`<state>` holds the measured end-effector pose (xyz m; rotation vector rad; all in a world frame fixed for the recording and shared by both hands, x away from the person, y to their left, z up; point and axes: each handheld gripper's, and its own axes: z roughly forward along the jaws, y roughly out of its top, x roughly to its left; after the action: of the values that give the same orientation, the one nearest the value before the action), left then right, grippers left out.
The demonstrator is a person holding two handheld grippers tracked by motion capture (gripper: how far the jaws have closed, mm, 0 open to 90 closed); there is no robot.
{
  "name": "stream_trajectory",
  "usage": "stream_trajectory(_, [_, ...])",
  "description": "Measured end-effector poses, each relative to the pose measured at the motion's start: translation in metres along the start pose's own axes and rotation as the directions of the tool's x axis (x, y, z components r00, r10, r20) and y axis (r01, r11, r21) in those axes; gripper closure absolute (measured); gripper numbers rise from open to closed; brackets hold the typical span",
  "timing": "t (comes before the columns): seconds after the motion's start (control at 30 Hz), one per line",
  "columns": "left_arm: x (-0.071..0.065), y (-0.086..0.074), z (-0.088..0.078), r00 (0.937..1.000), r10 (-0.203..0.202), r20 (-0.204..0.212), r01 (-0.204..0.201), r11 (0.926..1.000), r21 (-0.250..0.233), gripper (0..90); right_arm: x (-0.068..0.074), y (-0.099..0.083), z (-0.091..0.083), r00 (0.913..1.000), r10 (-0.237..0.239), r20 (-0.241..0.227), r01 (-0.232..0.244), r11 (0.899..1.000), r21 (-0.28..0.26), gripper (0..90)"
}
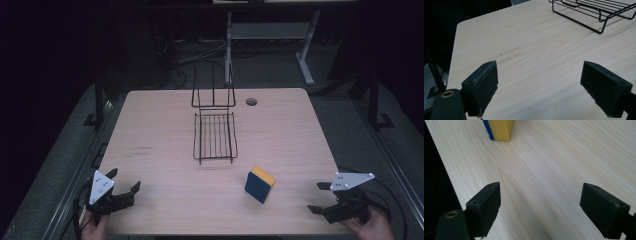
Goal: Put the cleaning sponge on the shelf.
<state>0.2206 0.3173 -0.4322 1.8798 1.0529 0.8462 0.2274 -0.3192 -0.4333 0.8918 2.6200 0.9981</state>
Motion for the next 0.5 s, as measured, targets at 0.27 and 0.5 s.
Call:
stream_trajectory(0.27, [-0.001, 0.001, 0.001, 1.0000, 0.003, -0.002, -0.003, 1.0000, 0.002, 13.9, 0.009, 0.010, 0.005, 0.9996, -0.026, -0.013, 0.026, 1.000, 0.007, 14.9])
stream_trajectory(0.5, [-0.001, 0.001, 0.001, 1.0000, 0.002, 0.005, -0.002, 1.0000, 0.001, 13.9, 0.018, 0.018, 0.010, 0.9991, -0.042, -0.008, 0.042, 0.999, 0.004, 14.9])
